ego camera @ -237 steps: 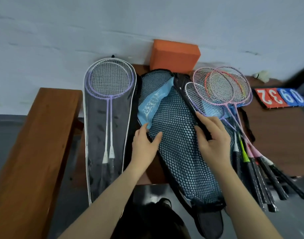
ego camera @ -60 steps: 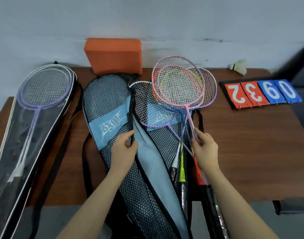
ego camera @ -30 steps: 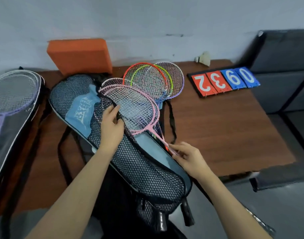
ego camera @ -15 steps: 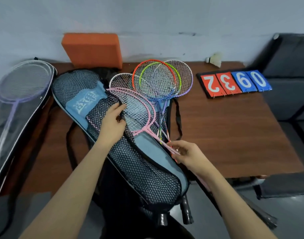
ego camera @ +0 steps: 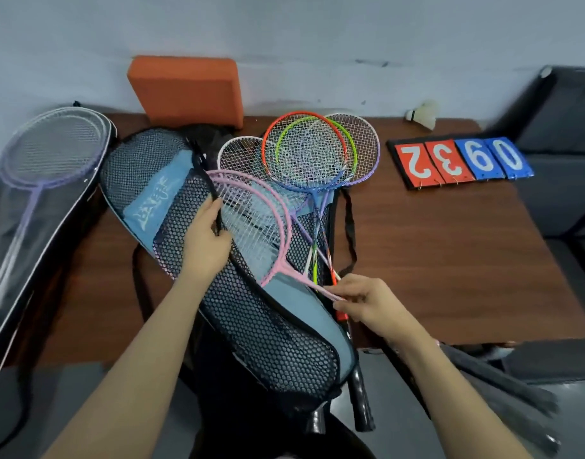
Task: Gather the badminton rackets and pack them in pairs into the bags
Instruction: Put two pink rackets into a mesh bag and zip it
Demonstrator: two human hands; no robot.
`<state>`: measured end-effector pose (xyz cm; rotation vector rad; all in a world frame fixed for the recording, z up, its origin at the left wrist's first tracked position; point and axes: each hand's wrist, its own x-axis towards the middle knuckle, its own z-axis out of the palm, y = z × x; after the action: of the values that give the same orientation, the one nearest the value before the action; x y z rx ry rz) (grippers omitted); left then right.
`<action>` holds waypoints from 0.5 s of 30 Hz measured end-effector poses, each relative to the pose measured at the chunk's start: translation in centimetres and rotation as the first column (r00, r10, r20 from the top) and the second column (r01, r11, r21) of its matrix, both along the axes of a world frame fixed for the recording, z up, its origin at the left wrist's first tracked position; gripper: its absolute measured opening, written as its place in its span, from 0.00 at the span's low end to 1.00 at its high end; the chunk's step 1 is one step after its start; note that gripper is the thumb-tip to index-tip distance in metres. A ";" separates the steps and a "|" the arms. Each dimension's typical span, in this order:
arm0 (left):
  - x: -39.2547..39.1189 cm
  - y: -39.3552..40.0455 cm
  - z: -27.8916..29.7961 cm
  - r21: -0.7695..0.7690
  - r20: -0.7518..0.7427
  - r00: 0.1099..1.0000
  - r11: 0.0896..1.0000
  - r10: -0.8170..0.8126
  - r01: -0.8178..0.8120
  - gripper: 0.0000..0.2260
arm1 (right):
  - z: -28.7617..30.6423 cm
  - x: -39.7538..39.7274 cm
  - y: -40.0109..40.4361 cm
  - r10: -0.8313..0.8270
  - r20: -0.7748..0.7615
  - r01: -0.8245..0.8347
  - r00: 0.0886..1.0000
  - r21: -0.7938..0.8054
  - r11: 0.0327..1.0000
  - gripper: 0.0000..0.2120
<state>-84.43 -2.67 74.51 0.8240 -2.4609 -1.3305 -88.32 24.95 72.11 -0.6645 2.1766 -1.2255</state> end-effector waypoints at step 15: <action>2.7 -0.4 -0.3 0.032 -0.065 0.991 0.992 -0.120 0.123 0.26 | -1.2 1.4 -7.8 -0.269 0.067 0.273 0.961 -0.048 0.961 0.11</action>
<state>-81.73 -3.05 74.17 0.6386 -2.4796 -1.4234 -86.95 17.11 70.94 -0.3524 2.2436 -1.4304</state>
